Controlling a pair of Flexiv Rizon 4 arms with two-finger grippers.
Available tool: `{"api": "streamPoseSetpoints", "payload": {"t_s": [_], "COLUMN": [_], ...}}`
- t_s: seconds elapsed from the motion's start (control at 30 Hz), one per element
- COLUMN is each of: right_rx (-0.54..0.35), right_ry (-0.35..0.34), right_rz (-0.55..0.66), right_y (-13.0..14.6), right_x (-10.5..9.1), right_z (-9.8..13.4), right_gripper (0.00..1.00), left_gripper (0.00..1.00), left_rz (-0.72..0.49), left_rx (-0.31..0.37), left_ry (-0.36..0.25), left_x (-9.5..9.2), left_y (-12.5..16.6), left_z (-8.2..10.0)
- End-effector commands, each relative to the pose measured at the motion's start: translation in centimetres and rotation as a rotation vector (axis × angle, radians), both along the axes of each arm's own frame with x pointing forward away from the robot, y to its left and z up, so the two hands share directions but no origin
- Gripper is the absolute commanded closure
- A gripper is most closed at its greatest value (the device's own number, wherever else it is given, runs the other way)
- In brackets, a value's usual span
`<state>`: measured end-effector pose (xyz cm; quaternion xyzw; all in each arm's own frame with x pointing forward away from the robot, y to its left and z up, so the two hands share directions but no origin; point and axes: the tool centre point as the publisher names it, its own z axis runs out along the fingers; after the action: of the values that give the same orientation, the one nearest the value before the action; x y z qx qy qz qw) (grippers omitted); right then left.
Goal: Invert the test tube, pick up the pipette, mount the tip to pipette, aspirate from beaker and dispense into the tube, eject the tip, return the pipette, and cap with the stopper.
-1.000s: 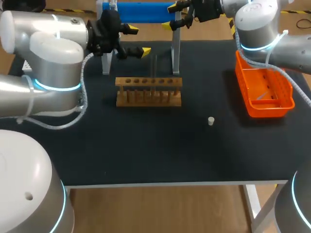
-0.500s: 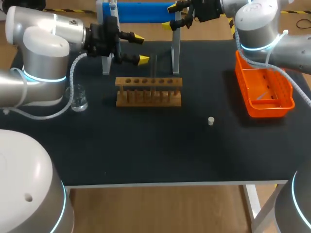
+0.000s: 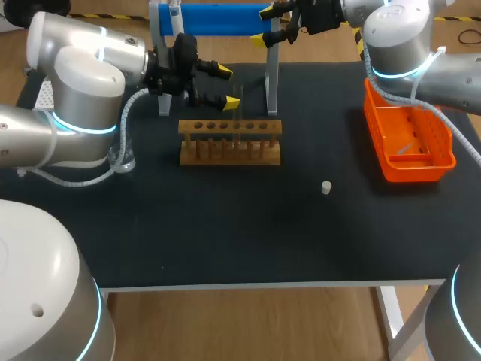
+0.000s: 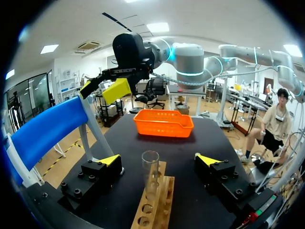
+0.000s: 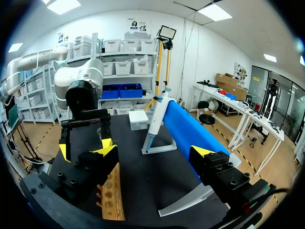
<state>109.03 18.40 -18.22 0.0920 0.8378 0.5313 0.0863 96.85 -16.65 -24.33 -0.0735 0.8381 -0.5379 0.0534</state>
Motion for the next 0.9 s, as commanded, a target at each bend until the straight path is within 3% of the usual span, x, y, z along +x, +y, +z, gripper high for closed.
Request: {"api": "streamPoseSetpoints", "payload": {"t_s": [0.03,0.9], "right_rx": [-0.005,-0.005], "right_ry": [0.004,0.004], "right_rz": [0.003,0.003], "right_y": [-0.1,-0.1], "right_x": [0.1,0.1], "right_z": [0.1,0.1], "right_gripper": [0.00,0.00], "left_gripper": [0.00,0.00], "left_rz": [0.019,-0.007], "left_rx": [0.013,0.116], "left_ry": [0.001,-0.004], "left_x": [-0.1,1.3], "left_y": [-0.8,-3.1], "left_z": [-0.9,-4.9]}}
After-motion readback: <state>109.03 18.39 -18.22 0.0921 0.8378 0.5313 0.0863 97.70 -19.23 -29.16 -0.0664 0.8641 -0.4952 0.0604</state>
